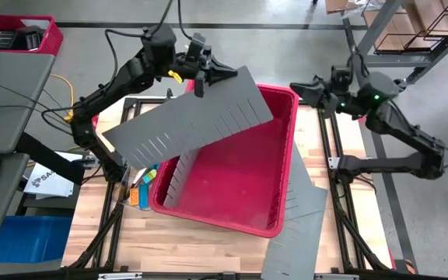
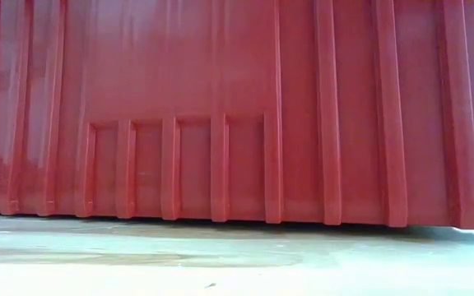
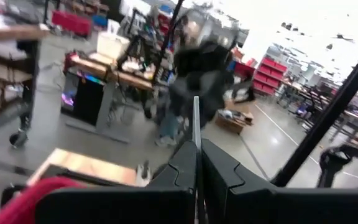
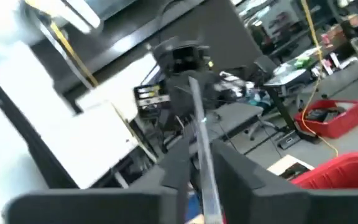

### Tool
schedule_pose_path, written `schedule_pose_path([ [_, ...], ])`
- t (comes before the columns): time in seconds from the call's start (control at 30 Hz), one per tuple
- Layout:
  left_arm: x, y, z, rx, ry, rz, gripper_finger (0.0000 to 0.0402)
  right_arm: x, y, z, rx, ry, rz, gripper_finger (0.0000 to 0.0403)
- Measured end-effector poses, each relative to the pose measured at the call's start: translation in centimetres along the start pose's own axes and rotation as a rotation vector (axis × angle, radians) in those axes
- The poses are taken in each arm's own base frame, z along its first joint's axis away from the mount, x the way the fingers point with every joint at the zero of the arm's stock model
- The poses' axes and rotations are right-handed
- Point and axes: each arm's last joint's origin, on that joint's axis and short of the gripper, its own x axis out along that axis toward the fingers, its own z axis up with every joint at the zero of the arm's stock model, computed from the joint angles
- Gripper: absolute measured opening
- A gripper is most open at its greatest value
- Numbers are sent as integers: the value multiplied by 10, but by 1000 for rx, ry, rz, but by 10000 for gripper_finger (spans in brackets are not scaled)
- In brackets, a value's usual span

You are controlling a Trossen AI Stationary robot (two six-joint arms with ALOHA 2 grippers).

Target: Sort Items/Unsort Items

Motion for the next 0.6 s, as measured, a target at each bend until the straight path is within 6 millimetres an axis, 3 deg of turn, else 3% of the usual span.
schedule_pose_path([
  [0.27, 3, -5, -6, -26, 42, -11, 0, 40, 16, 3, -107, 321, -56, 203],
  [0.43, 8, -10, -10, -7, 52, -9, 0, 73, 17, 4, -146, 404, -26, 219],
  [0.6, 10, -12, -11, 3, 59, -12, 0, 87, 16, 7, -136, 502, -47, 220],
])
